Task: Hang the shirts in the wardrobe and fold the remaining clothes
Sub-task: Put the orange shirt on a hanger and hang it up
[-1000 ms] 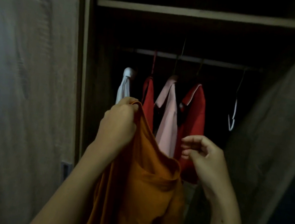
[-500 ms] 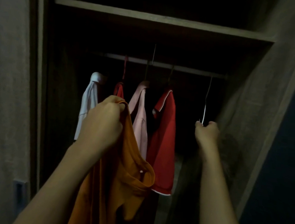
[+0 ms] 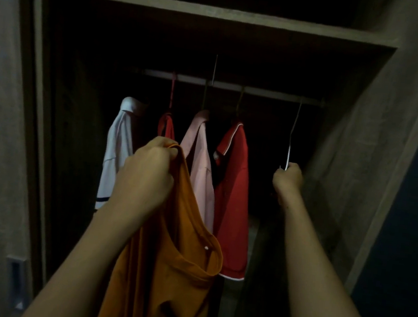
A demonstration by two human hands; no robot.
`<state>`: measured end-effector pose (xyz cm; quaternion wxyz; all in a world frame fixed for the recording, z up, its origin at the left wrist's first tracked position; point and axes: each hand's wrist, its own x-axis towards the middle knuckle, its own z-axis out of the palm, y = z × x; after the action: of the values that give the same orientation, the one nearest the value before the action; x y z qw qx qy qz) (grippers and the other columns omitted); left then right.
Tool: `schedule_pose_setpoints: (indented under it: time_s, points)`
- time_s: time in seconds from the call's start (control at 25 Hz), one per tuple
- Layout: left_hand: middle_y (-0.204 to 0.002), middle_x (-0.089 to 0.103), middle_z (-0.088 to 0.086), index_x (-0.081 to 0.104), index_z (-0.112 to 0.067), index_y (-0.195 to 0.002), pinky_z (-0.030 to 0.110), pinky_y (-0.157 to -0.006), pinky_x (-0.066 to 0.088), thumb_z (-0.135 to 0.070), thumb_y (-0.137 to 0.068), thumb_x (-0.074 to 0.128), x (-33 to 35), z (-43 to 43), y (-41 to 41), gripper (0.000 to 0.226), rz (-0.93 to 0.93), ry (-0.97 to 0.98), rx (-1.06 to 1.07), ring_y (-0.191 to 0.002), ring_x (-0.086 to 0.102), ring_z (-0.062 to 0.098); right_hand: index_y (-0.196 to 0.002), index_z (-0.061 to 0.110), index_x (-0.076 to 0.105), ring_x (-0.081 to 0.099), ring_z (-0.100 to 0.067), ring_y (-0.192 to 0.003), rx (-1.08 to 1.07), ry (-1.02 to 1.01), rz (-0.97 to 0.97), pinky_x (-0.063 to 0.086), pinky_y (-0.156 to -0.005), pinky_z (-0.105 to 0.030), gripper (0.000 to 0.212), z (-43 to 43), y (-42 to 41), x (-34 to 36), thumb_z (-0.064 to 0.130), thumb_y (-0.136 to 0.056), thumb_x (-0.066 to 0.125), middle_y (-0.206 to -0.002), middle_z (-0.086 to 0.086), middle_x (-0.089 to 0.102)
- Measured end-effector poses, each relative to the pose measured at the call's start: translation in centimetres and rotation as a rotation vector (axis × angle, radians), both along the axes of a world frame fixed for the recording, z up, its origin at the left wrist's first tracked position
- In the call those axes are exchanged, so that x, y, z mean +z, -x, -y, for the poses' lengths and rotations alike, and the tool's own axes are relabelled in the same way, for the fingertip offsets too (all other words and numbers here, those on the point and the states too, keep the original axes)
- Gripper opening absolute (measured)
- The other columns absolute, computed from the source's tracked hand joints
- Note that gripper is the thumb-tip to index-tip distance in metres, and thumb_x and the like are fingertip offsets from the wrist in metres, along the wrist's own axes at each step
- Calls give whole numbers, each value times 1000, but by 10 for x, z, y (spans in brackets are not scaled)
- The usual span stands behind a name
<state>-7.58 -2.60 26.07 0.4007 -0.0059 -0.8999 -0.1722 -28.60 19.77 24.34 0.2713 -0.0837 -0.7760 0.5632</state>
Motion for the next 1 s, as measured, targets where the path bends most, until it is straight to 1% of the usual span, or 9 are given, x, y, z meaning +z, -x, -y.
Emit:
schedule_pose_setpoints:
  time_s: [0.08,0.2,0.44,0.52,0.6,0.72,0.84,0.92,1.0]
  points:
    - [-134,45,7,57,-5,-119,21,-76,38,10,-85,42,0,-1,2,41,7,-6,5,-112,52,23,-112,11,52,61,-33,-99,6,13,-20,55,-84,-49,21,-3,8,-1,9,-92,43,-119,-19,55]
    - [-135,45,8,56,-4,-121,24,-81,43,10,-84,42,-1,-4,5,42,21,-11,-7,-114,51,24,-97,16,45,61,-35,-98,-18,7,-97,54,-83,-51,10,-5,10,-2,10,-93,39,-112,-20,57]
    - [-134,46,10,58,-2,-119,29,-80,48,14,-82,41,-6,2,3,43,43,-17,-30,-113,52,25,-90,22,42,62,-38,-94,-6,13,-235,53,-81,-51,12,-2,14,-19,18,-85,33,-106,-23,60]
    - [-133,47,9,60,-1,-116,35,-82,51,15,-80,41,-10,6,2,43,55,-13,-34,-112,53,27,-91,21,42,61,-37,-93,0,21,-252,53,-79,-47,12,-3,15,-10,19,-84,32,-104,-21,60]
    - [-133,47,8,61,-2,-115,38,-83,51,16,-79,42,-16,8,-1,45,70,-21,-31,-114,52,27,-95,18,42,59,-30,-88,10,-9,-251,51,-69,-35,11,-2,6,1,12,-93,33,-101,-16,57]
    - [-135,46,7,60,-3,-117,35,-89,49,16,-79,42,-19,11,-4,46,76,-12,-33,-119,49,26,-97,16,43,57,-23,-80,44,7,-256,43,-53,-19,14,5,-7,-4,8,-96,32,-95,-10,55]
    - [-135,46,7,60,-3,-117,28,-89,43,17,-79,42,-18,12,-7,47,46,-13,-28,-121,48,25,-96,15,44,59,-24,-81,87,84,-331,43,-58,-19,11,20,-33,-22,10,-98,34,-91,-10,57]
    - [-135,47,6,60,-2,-117,31,-90,45,18,-77,41,-18,15,-7,49,33,-22,-33,-121,48,26,-96,15,46,61,-23,-80,85,154,-404,44,-63,-21,10,32,-58,-42,11,-99,37,-91,-10,58]
    - [-134,49,6,61,-2,-117,35,-93,45,19,-76,41,-21,21,-8,50,17,-33,-56,-122,48,26,-98,13,51,61,-15,-84,67,186,-485,45,-70,-19,10,45,-91,-72,11,-98,40,-95,-6,59]
